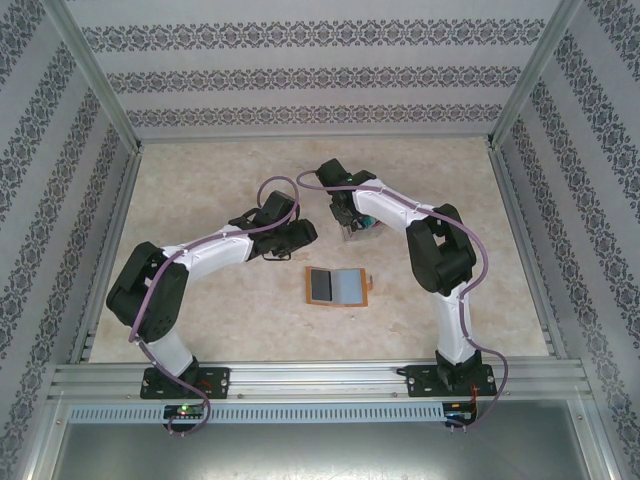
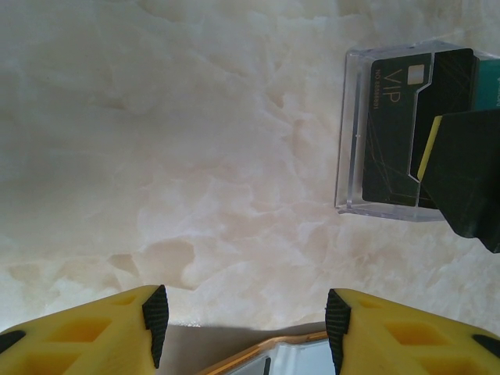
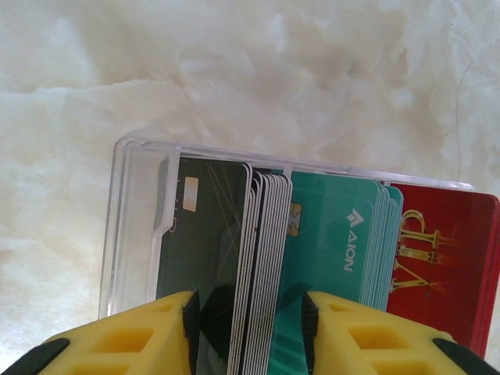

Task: Put the credit cards into the card holder
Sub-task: Pick up the credit card from the storage box.

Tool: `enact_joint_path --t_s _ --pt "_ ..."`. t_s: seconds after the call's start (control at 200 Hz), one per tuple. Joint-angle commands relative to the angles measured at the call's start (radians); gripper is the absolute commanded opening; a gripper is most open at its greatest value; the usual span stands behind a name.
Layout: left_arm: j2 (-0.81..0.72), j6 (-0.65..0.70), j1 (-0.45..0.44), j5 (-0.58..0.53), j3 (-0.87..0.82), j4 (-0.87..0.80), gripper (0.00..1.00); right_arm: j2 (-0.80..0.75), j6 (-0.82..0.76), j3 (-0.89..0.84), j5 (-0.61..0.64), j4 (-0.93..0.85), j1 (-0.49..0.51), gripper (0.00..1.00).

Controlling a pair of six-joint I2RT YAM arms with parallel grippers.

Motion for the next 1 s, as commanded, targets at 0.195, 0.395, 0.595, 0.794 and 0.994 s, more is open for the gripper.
enact_joint_path --t_s 0.195,0.395,0.595,0.794,0.994 --pt "-0.027 -0.017 0.014 0.012 -0.012 0.029 0.58 -0.038 -0.014 0.001 0.064 -0.003 -0.008 0.39" --pt "-0.028 -0.018 0.014 0.011 -0.015 0.034 0.58 -0.040 -0.011 0.003 0.055 -0.005 -0.008 0.35" --pt "-0.027 -0.023 0.014 0.015 -0.016 0.040 0.58 -0.046 -0.007 0.000 0.063 -0.005 -0.008 0.30" --pt "-0.031 -0.021 0.014 0.016 -0.016 0.040 0.58 -0.050 -0.006 -0.003 0.061 -0.005 -0.013 0.27" --pt "-0.034 -0.024 0.014 0.018 -0.023 0.040 0.58 -0.051 0.002 -0.006 0.018 -0.010 -0.020 0.23"
